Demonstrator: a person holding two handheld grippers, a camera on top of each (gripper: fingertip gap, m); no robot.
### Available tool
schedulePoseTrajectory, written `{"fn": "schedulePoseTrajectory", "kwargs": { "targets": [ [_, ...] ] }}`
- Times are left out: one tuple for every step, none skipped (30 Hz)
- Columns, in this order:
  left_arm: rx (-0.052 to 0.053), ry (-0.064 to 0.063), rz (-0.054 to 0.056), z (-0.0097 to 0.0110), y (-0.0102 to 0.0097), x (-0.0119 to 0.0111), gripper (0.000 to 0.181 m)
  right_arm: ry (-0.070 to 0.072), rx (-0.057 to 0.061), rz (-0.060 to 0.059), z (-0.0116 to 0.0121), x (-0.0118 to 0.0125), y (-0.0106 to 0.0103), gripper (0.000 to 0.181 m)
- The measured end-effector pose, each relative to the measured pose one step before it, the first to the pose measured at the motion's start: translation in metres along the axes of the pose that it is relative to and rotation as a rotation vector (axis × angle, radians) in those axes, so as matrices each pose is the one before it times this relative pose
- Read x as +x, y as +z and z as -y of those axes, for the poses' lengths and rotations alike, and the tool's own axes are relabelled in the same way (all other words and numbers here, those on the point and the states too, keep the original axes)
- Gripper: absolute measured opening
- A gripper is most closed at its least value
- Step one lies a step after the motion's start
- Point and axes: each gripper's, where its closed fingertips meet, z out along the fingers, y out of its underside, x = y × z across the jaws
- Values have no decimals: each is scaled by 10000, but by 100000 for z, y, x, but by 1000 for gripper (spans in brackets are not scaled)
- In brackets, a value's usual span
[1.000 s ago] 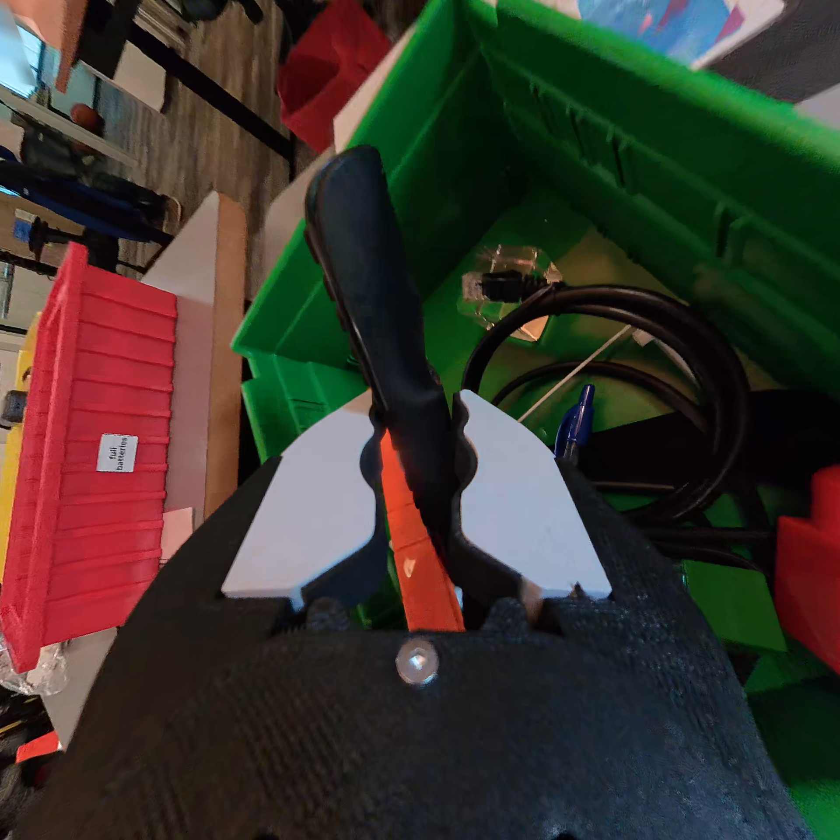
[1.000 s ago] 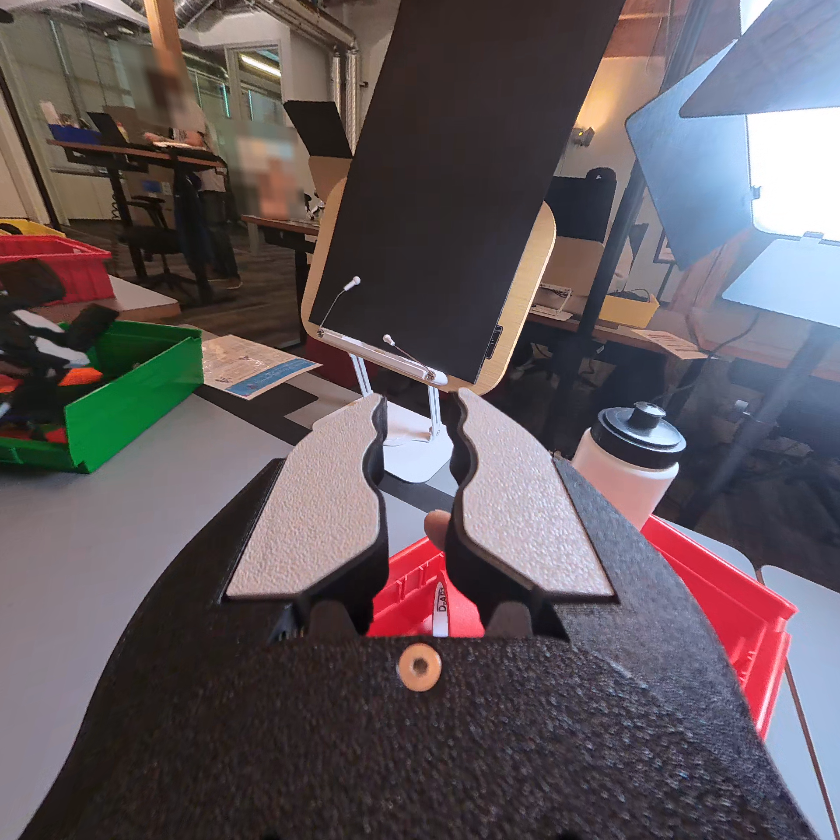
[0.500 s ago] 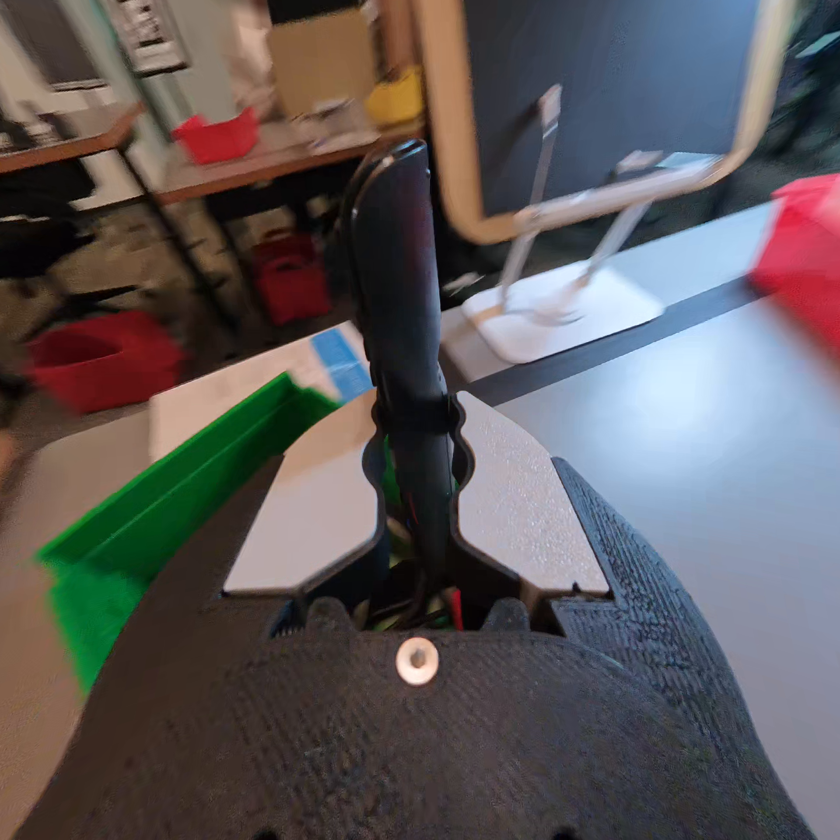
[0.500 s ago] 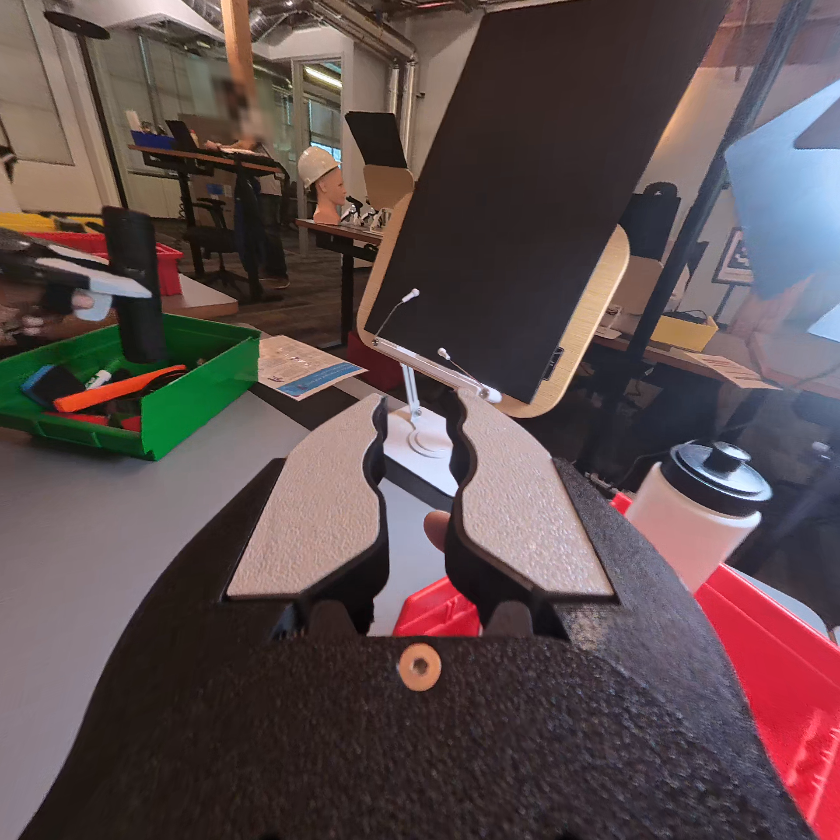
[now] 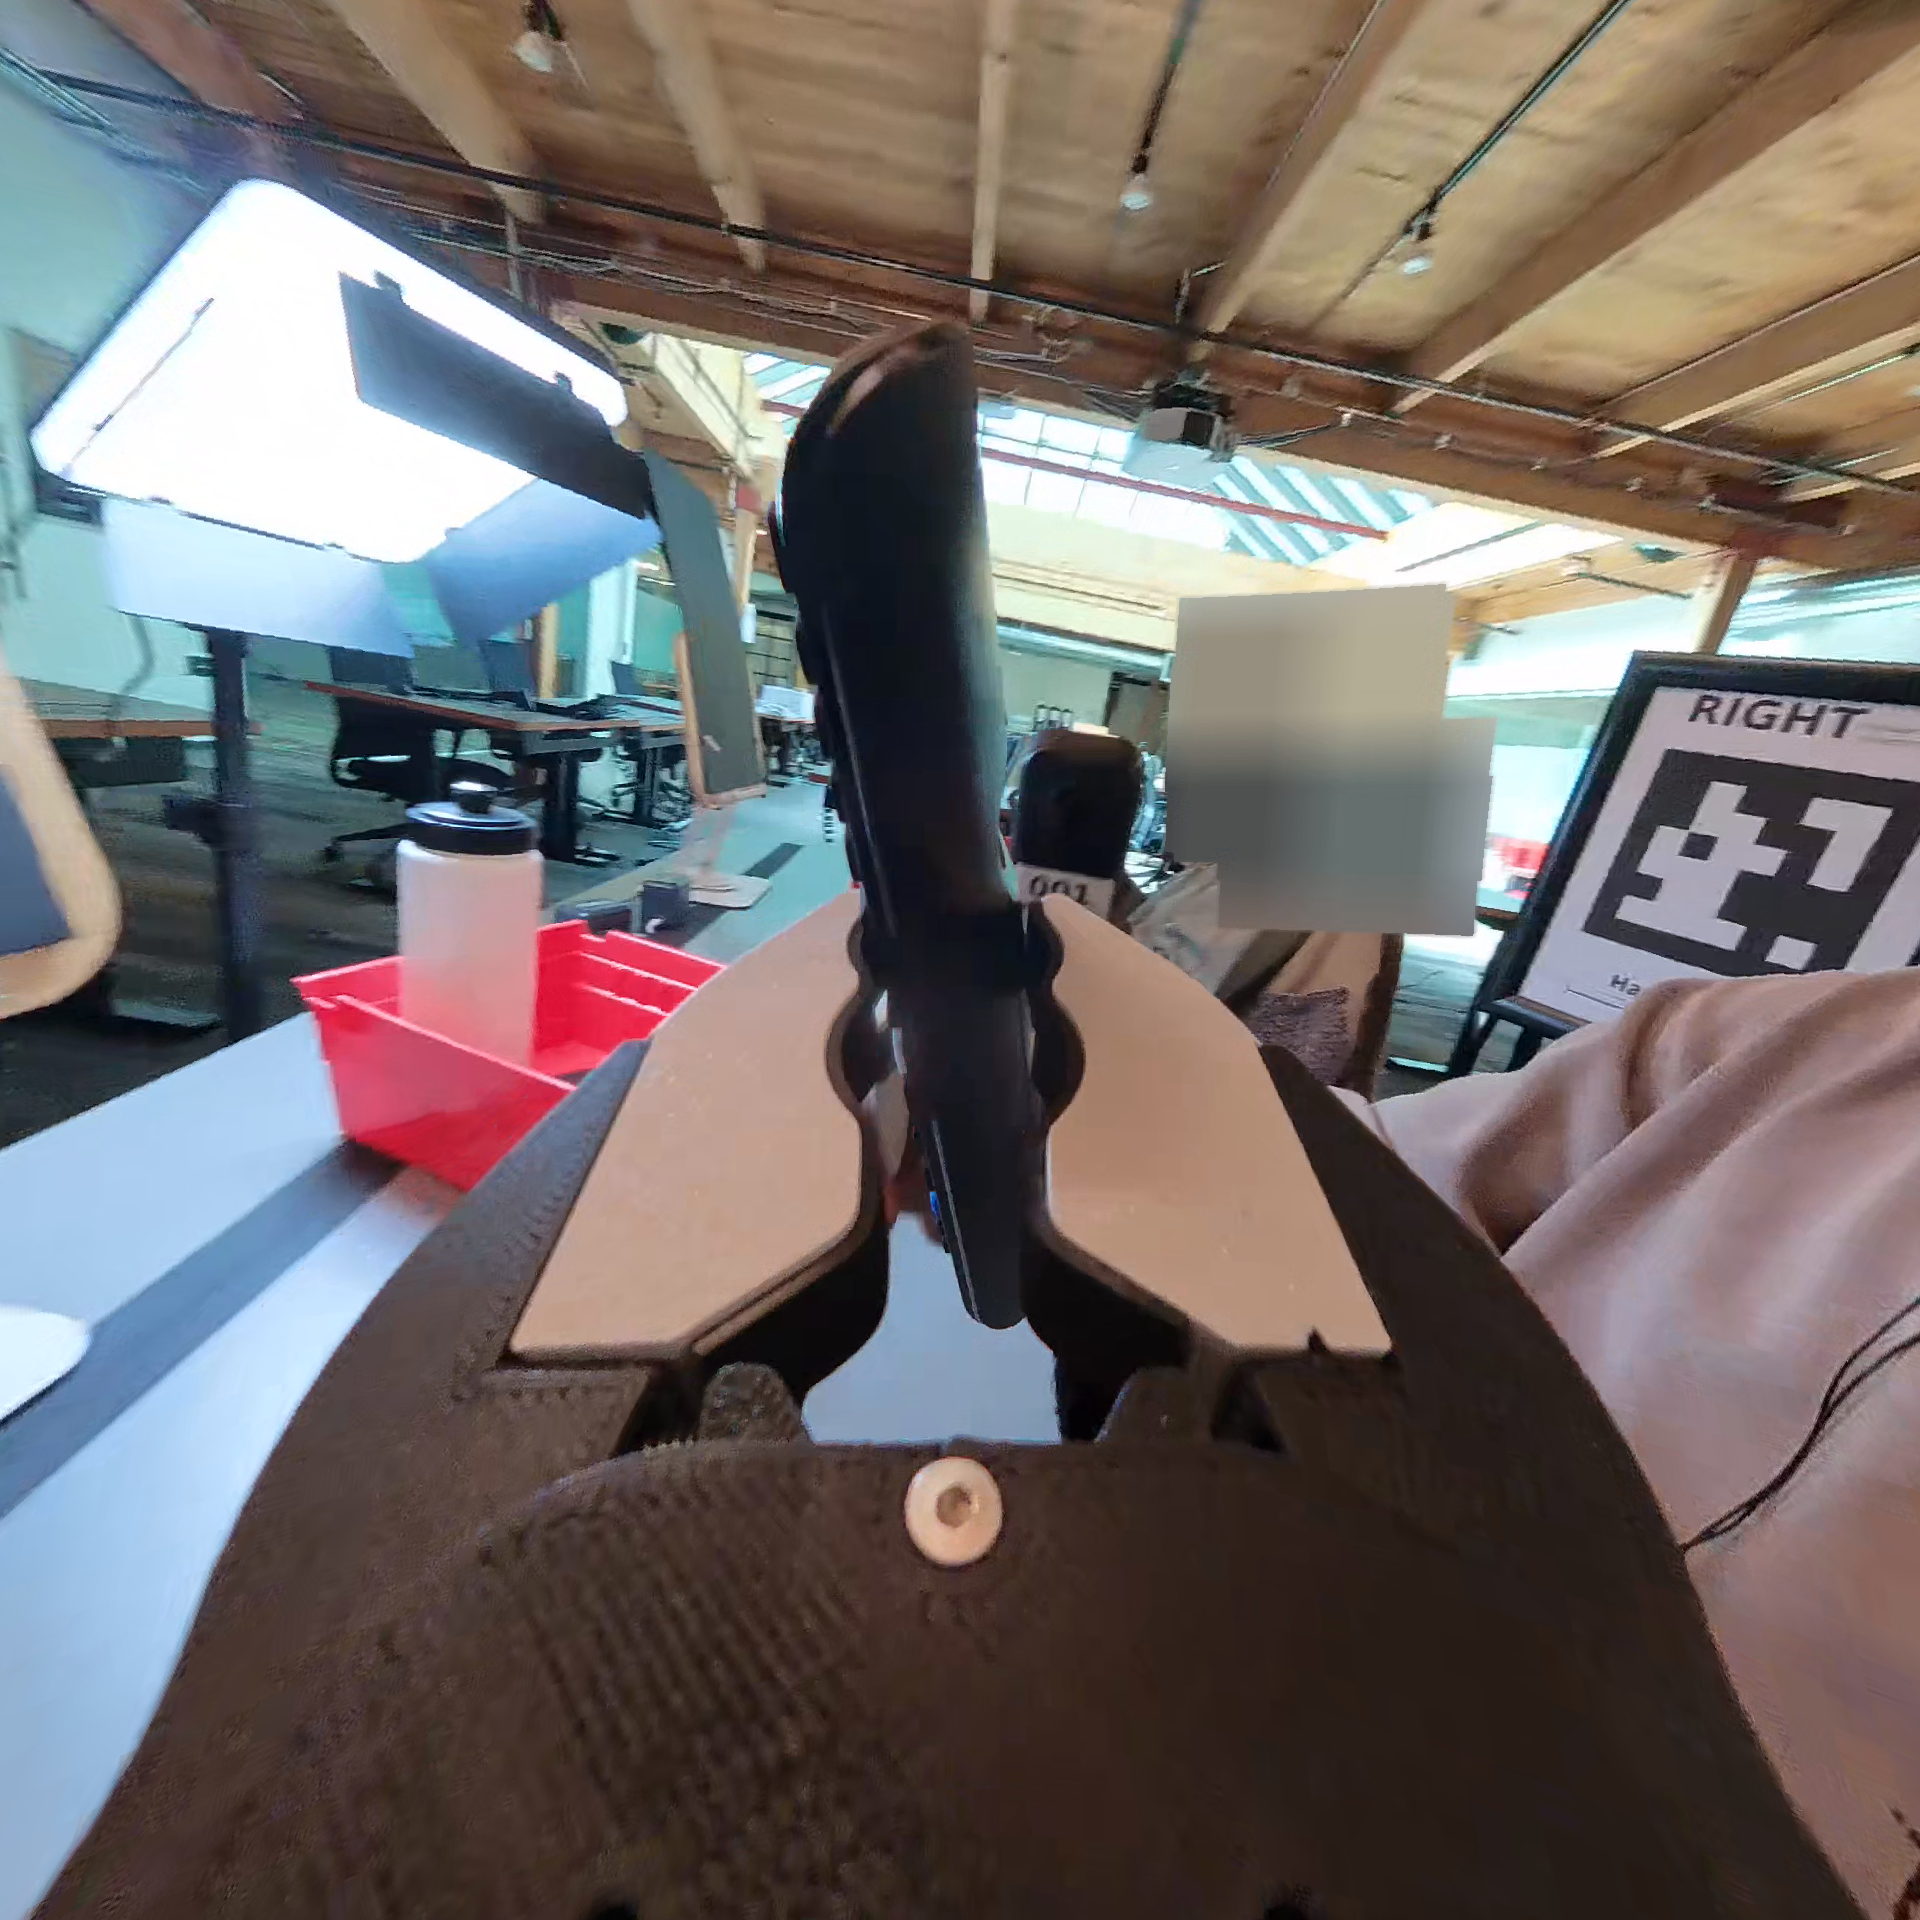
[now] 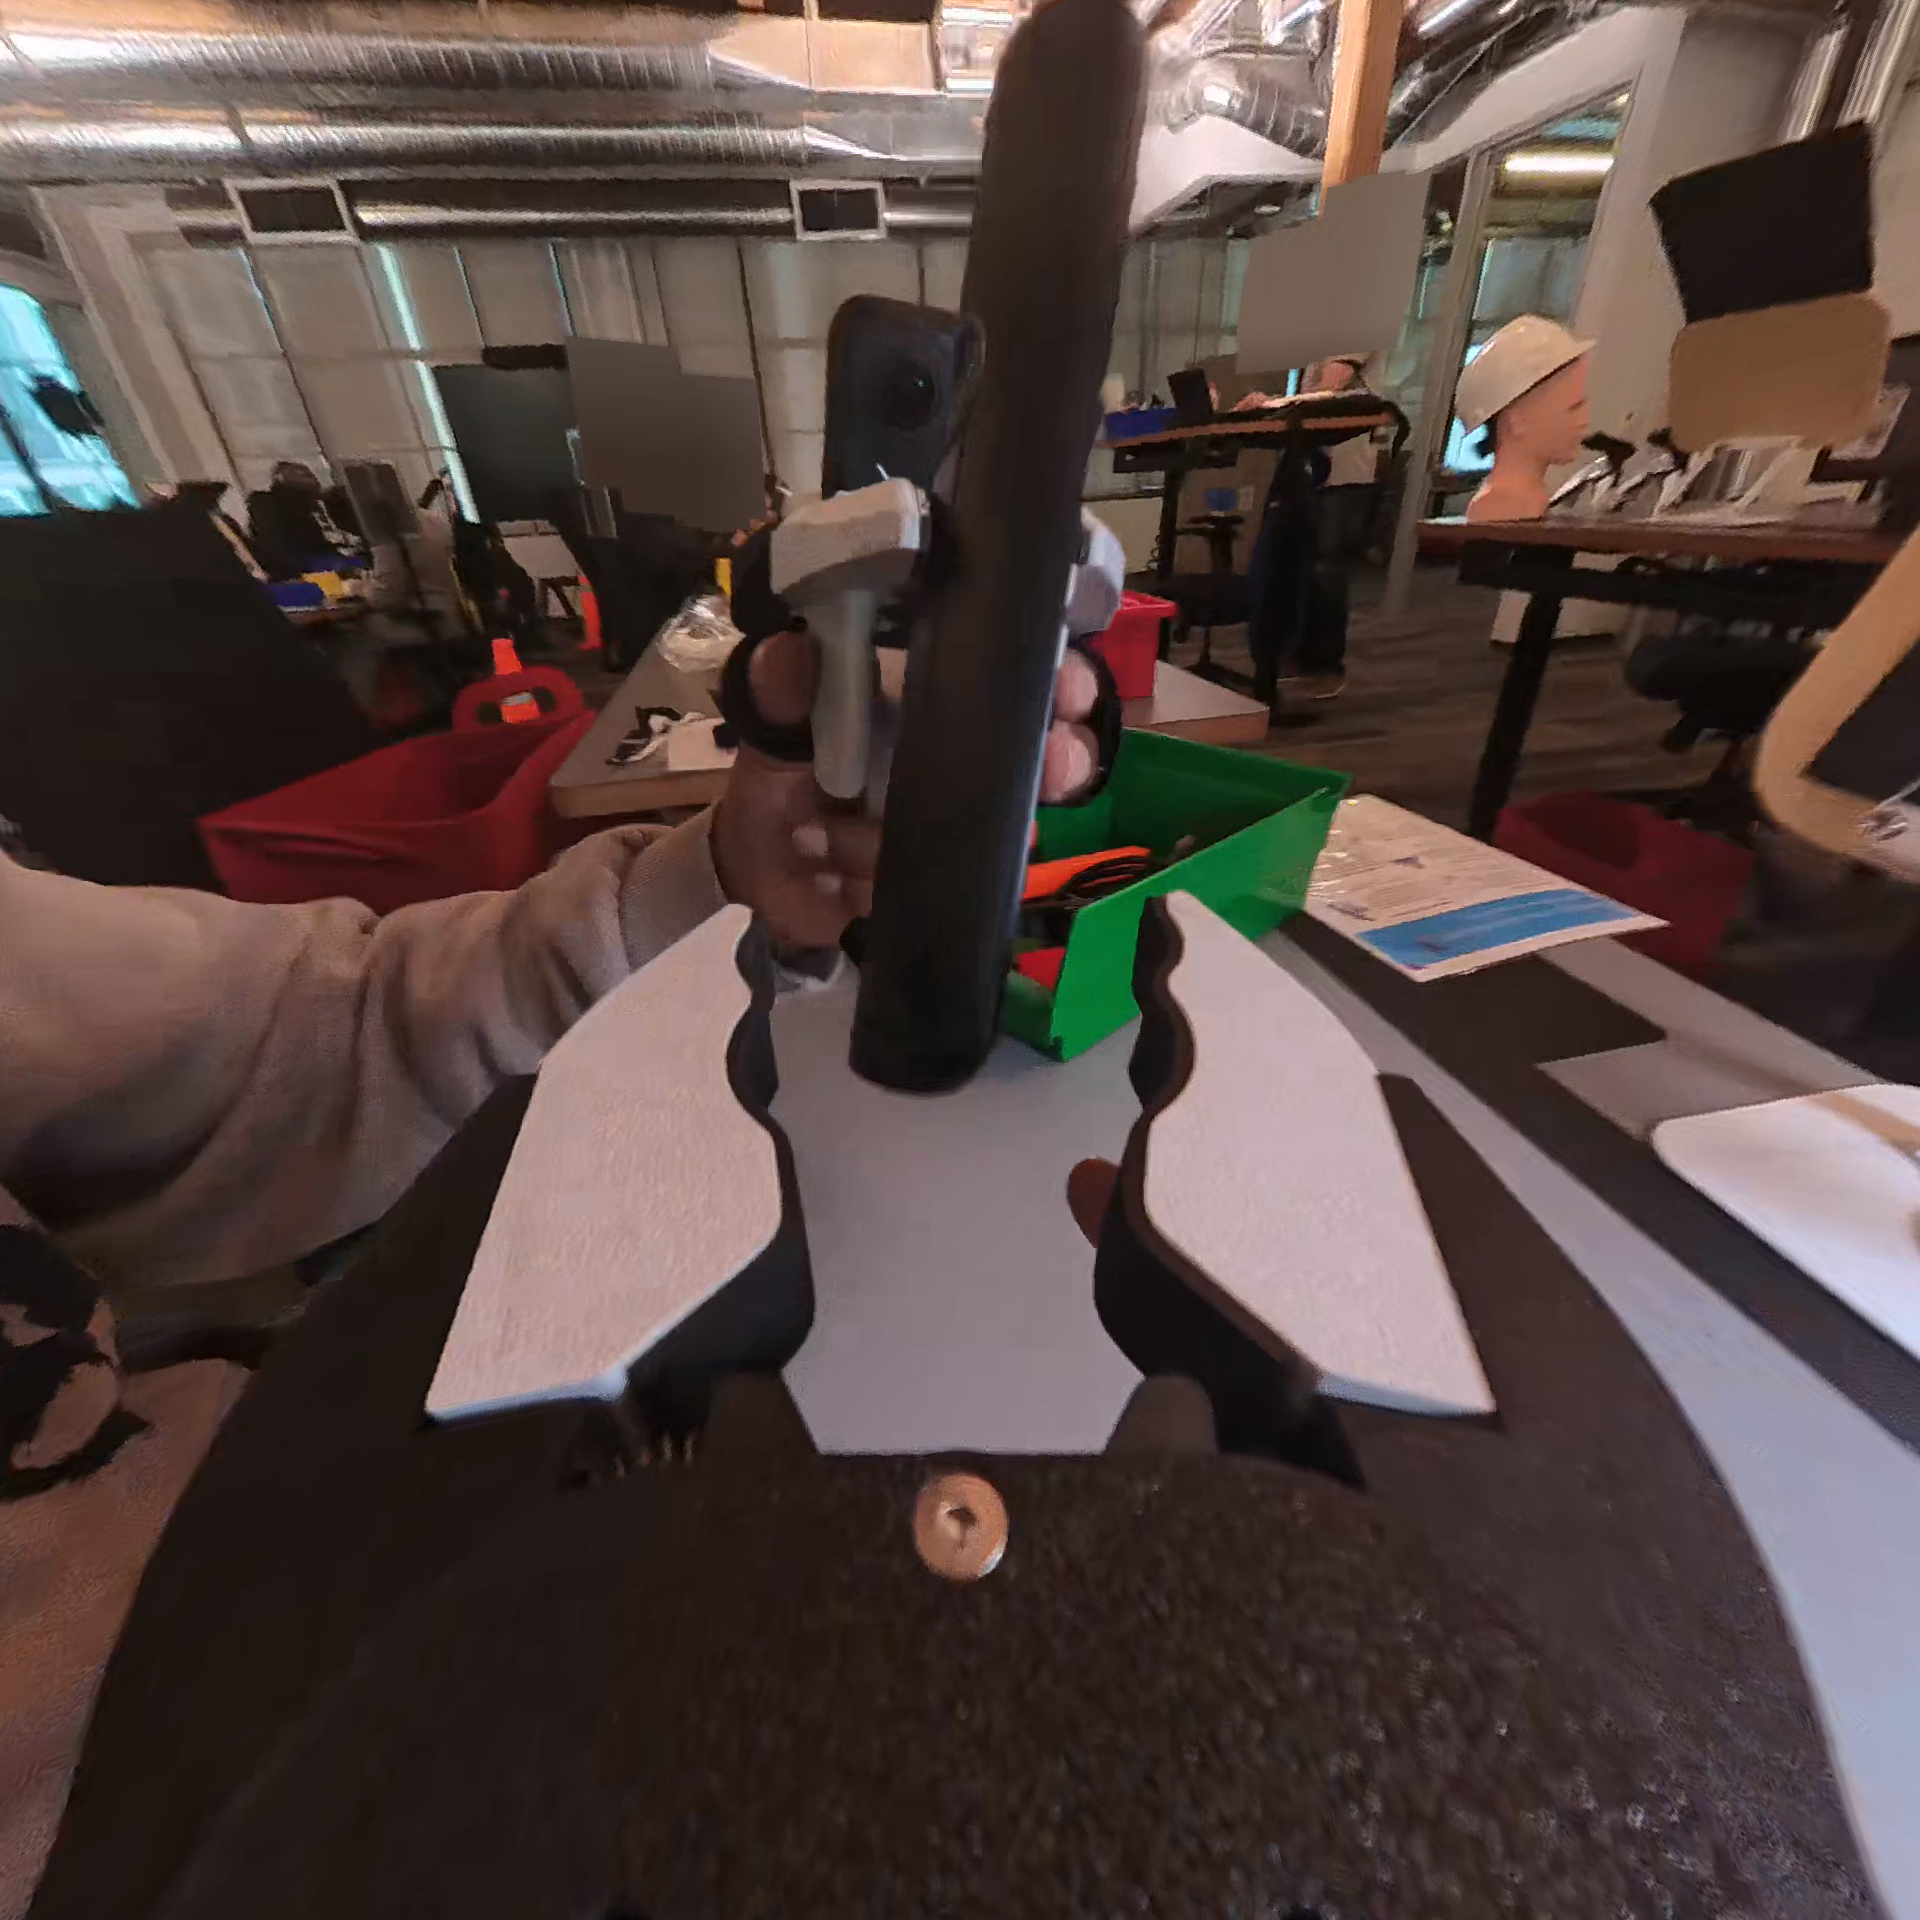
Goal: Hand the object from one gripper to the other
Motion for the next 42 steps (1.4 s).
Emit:
{"fn": "schedulePoseTrajectory", "kwargs": {
  "targets": [
    [-62, -46, -19, -794, 844, 145, 25, 406, -11, 437, -593, -666, 486, 56],
    [-57, 39, 27, -682, 650, 84, 26, 144, -47, 157, -368, -333, 277, 38],
    [105, 4, -111, -277, 395, 264, 26, -241, -49, -168, -222, 141, 97, 30],
    [141, -52, -58, -32, 200, 138, 26, -317, -70, -223, -96, 234, -38, 29],
    [26, 23, 248, -15, 61, -270, 25, -226, -97, -316, 29, 450, -195, 29],
    [-33, -28, 491, 26, -31, -654, 26, -224, -71, -486, 110, 764, -275, 28],
    [-76, -102, 537, 10, -90, -767, 28, -302, 20, -515, 183, 753, -294, 27],
    [-99, -95, 441, -41, -110, -658, 32, -357, 66, -507, 212, 680, -253, 26],
    [-98, -62, 427, -83, -93, -628, 36, -432, -23, -591, 87, 720, -176, 25],
    [-99, -22, 478, -142, -64, -687, 40, -571, -86, -752, 24, 830, -125, 24],
    [-115, 47, 413, -253, 36, -562, 45, -758, -53, -643, 64, 529, -76, 24],
    [-85, 36, 276, -297, 153, -326, 50, -858, -84, -672, 6, 411, -33, 25],
    [-49, -83, 188, -291, 186, -163, 54, -1068, -99, -901, -35, 573, -49, 25],
    [-30, -195, 44, -307, 220, 62, 53, -1363, -57, -1051, 1, 665, -101, 25],
    [32, -318, -8, -251, 250, 114, 56, -1536, -60, -913, -9, 469, -112, 25],
    [79, -407, 18, -197, 212, 25, 58, -1537, -111, -783, -74, 267, -90, 24],
    [136, -461, 4, -128, 163, -41, 58, -1521, -76, -800, -29, 216, -89, 24],
    [154, -474, -41, -89, 85, -40, 57, -1518, 89, -687, 134, -17, -119, 24],
    [84, -411, 56, -139, 4, -239, 53, -1152, 155, -473, 151, -261, -98, 25],
    [17, -252, 134, -157, -82, -436, 46, -449, 73, -202, 13, -393, -57, 25],
    [-77, -170, -7, -213, -66, -335, 45, -62, 3, 42, -61, -393, -38, 25],
    [-117, -121, -172, -192, -71, -192, 45, -46, 78, 56, 72, -172, -38, 25],
    [-57, -81, -316, -48, -80, -18, 45, 91, 100, 124, 189, -72, -39, 25],
    [14, -60, -330, 116, -129, 43, 44, 363, 62, 322, 181, -167, 45, 27],
    [127, 89, -290, 318, -207, 53, 42, 577, -23, 441, 130, -195, 73, 34],
    [135, 269, -231, 391, -299, 34, 38, 747, 88, 648, 457, -313, 54, 51],
    [34, 305, -287, 333, -337, 106, 36, 1028, 201, 821, 764, -354, -69, 61],
    [-111, 191, -412, 198, -330, 284, 38, 1399, 130, 856, 837, -247, -117, 65],
    [-153, 141, -411, 109, -308, 363, 38, 1561, 220, 1042, 1023, -442, -168, 70],
    [-146, 315, -412, 38, -269, 517, 37, 1528, 207, 761, 897, -106, -235, 73],
    [-332, 494, -485, -255, -151, 725, 35, 1312, 224, 743, 753, -125, -297, 72],
    [-583, 495, -343, -628, -33, 595, 34, 1084, 154, 846, 489, -310, -333, 71],
    [-748, 411, -272, -903, 60, 537, 34, 876, -2, 745, 126, -212, -350, 71],
    [-861, 436, -274, -1110, 137, 593, 34, 692, -56, 849, -26, -388, -398, 71],
    [-949, 586, 86, -1271, 236, 198, 34, 540, -15, 555, 29, -117, -459, 71],
    [-1060, 705, 377, -1425, 320, -132, 34, 278, 124, 202, 262, 226, -525, 70],
    [-987, 657, 334, -1278, 414, -47, 34, 157, 158, 104, 373, 216, -527, 64],
    [-698, 524, 289, -836, 454, 10, 34, 220, -10, 86, 239, 140, -405, 64],
    [-527, 469, 335, -540, 460, -82, 33, 203, -184, 54, 38, 125, -308, 64],
    [-452, 452, 286, -403, 411, -39, 33, -27, -187, -18, -32, 98, -254, 64],
    [-338, 336, 53, -276, 365, 234, 33, -369, -202, -272, -128, 273, -191, 63],
    [-177, 164, -203, -138, 312, 521, 33, -678, -298, -466, -319, 432, -96, 62]
  ]
}}
